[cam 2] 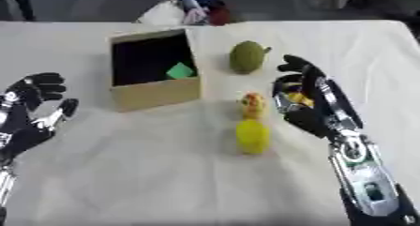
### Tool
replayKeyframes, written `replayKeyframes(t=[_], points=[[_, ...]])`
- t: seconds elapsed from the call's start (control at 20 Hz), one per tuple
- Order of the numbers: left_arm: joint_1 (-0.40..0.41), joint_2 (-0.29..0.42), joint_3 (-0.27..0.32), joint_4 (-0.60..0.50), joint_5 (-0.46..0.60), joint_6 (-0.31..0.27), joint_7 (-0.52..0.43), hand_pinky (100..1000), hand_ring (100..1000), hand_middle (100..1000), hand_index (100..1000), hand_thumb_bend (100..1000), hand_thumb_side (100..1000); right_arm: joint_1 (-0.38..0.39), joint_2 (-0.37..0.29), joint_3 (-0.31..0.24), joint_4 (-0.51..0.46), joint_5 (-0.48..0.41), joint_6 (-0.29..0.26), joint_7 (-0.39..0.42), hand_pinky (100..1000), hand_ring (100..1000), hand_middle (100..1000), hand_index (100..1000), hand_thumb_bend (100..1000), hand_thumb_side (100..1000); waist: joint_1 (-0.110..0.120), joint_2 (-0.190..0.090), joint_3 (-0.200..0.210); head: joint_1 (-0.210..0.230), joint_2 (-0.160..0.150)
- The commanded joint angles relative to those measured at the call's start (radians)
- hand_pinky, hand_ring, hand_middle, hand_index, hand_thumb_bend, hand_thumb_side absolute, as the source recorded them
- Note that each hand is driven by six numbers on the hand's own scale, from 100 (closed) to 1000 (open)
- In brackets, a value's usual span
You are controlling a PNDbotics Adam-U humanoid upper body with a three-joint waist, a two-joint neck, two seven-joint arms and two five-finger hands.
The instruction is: Pick up objects on the table and place them in the box.
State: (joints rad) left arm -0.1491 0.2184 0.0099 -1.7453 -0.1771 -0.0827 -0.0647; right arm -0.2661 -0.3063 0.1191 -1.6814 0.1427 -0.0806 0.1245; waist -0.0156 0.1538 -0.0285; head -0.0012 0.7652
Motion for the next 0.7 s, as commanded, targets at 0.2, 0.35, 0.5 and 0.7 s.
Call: replayKeyframes(t=[0.2, 0.35, 0.5, 0.7], points=[[-0.008, 0.015, -0.003, -0.017, -0.003, 0.003, -0.003, 744, 731, 695, 779, 501, 367, -0.059, -0.144, 0.077, 0.038, 0.007, 0.014, 0.079, 702, 757, 789, 924, 100, 306, -0.003, -0.029, 0.004, -0.006, 0.005], [-0.007, 0.017, -0.006, -0.016, -0.003, 0.003, -0.004, 744, 730, 695, 780, 499, 371, -0.095, -0.195, 0.131, 0.071, 0.01, 0.02, 0.129, 709, 764, 792, 928, 100, 257, -0.005, -0.03, 0.007, -0.008, 0.005], [-0.006, 0.02, -0.007, -0.016, -0.004, 0.003, -0.005, 743, 730, 694, 780, 499, 368, -0.13, -0.231, 0.182, 0.108, 0.02, 0.021, 0.183, 714, 769, 793, 929, 100, 325, -0.006, -0.031, 0.009, -0.009, 0.005], [-0.006, 0.023, -0.008, -0.015, -0.005, 0.004, -0.006, 743, 730, 694, 780, 499, 368, -0.165, -0.26, 0.232, 0.151, 0.048, 0.012, 0.255, 725, 778, 799, 934, 100, 343, -0.008, -0.033, 0.01, -0.012, 0.005]])
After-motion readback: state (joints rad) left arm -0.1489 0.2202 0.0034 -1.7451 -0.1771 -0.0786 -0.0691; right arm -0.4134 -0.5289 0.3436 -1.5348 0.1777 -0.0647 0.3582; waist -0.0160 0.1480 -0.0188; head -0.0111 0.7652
